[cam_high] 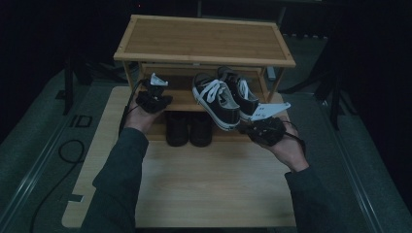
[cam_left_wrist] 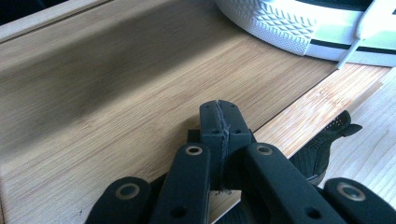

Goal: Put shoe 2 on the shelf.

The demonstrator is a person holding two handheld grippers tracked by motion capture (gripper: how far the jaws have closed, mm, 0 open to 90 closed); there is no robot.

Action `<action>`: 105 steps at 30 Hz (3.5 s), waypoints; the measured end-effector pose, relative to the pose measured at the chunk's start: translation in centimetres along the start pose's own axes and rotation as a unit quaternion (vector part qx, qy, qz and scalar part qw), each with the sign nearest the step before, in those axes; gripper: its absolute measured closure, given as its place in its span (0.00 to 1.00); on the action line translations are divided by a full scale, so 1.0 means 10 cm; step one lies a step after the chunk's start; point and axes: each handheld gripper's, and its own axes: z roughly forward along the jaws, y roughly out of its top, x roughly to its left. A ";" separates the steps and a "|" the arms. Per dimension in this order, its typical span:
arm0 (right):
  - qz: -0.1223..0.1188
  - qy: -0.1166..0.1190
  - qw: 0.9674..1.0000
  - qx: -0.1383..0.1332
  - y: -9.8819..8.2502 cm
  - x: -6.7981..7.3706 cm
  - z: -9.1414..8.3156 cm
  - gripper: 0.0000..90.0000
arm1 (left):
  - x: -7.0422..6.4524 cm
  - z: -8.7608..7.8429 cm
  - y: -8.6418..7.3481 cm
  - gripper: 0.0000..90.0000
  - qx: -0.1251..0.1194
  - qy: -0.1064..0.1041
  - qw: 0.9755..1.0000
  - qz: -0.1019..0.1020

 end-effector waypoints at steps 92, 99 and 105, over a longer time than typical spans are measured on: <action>-0.007 0.058 0.996 -0.063 0.33 0.20 0.56 1.00 | -0.36 0.20 0.19 1.00 -0.001 0.000 1.000 0.025; -0.001 0.039 0.997 -0.064 0.30 0.17 0.59 1.00 | -0.36 0.20 0.18 1.00 -0.002 0.001 1.000 0.025; -0.002 0.035 0.997 -0.066 0.32 0.17 0.60 1.00 | -0.36 0.20 0.18 1.00 -0.002 0.000 1.000 0.024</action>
